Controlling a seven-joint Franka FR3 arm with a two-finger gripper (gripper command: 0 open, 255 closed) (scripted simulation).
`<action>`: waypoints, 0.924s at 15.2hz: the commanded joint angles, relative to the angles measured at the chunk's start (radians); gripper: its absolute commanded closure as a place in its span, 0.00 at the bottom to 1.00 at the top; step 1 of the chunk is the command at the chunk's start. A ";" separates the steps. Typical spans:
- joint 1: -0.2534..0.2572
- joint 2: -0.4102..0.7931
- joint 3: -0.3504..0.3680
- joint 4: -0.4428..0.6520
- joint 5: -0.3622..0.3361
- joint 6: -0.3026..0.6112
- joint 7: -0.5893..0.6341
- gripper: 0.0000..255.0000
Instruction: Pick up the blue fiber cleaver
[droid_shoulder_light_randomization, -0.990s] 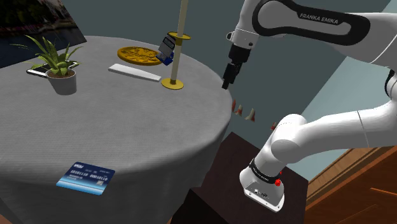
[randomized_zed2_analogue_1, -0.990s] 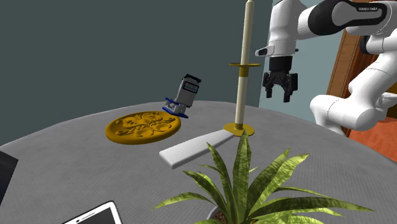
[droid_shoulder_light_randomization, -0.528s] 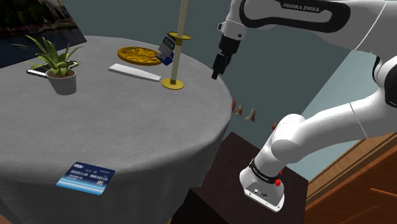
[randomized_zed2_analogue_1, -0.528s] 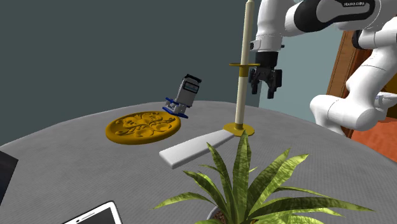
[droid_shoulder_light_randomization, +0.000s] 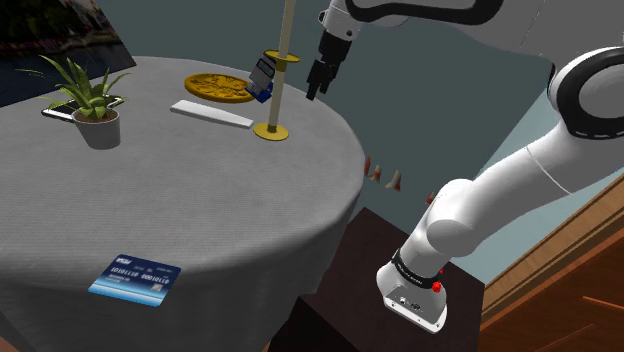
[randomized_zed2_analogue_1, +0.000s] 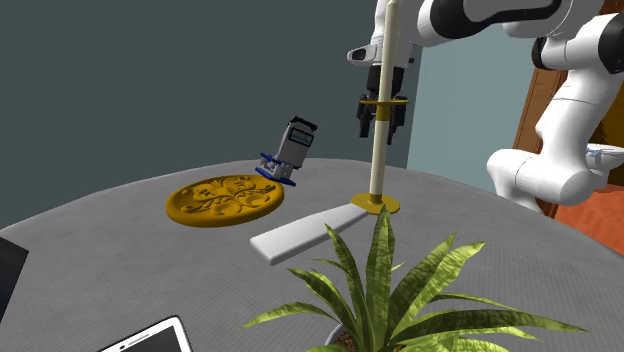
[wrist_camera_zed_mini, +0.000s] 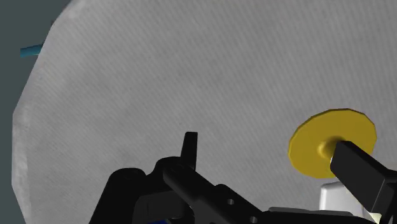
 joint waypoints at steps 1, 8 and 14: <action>0.003 0.065 -0.001 0.073 -0.001 0.017 -0.009 0.00; 0.010 0.274 0.000 0.355 -0.005 0.030 -0.036 0.00; 0.012 0.366 0.001 0.470 -0.006 0.047 -0.048 0.00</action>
